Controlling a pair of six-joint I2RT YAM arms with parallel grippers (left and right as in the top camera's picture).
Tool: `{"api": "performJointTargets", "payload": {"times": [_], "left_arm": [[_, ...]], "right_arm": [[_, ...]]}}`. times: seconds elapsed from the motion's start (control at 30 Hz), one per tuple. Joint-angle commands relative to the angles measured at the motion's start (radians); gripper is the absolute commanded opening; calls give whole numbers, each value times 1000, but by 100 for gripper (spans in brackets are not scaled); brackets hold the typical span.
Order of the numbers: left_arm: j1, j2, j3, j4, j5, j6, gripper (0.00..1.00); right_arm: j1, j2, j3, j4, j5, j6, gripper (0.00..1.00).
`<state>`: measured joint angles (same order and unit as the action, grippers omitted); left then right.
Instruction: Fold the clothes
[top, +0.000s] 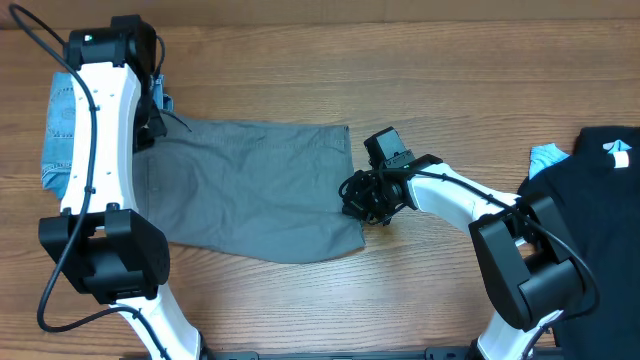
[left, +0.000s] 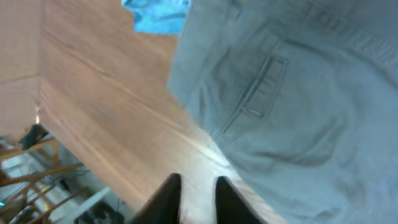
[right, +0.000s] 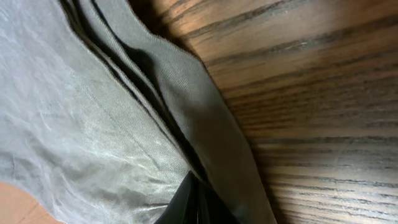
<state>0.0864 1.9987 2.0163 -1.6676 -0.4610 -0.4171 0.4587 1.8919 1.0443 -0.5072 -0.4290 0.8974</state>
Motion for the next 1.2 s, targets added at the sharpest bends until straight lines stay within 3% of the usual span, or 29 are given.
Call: {"api": "performJointTargets", "payload": {"times": [0.0, 0.17, 0.3, 0.4, 0.7, 0.8, 1.0, 1.17], "left_arm": [[29, -36, -9, -23, -95, -44, 39], [161, -35, -55, -19, 28, -29, 34], [304, -35, -117, 31, 224, 78, 28], [344, -35, -124, 35, 258, 82, 27], [283, -36, -144, 75, 537, 303, 31], [231, -36, -190, 106, 541, 306, 31], [174, -36, -335, 193, 560, 305, 32], [166, -36, -539, 357, 640, 294, 34]], "right_arm": [[0, 41, -17, -18, 69, -9, 4], [-3, 41, -17, -29, 60, -42, 4], [-59, 41, -17, -129, 54, -40, 4], [-125, 41, -17, -183, 59, -43, 4], [-445, 41, -17, -285, 191, -226, 4], [-588, 40, -16, -310, 150, -305, 4], [-712, 39, -15, -322, 24, -459, 4], [-743, -18, -14, -325, -60, -538, 17]]}}
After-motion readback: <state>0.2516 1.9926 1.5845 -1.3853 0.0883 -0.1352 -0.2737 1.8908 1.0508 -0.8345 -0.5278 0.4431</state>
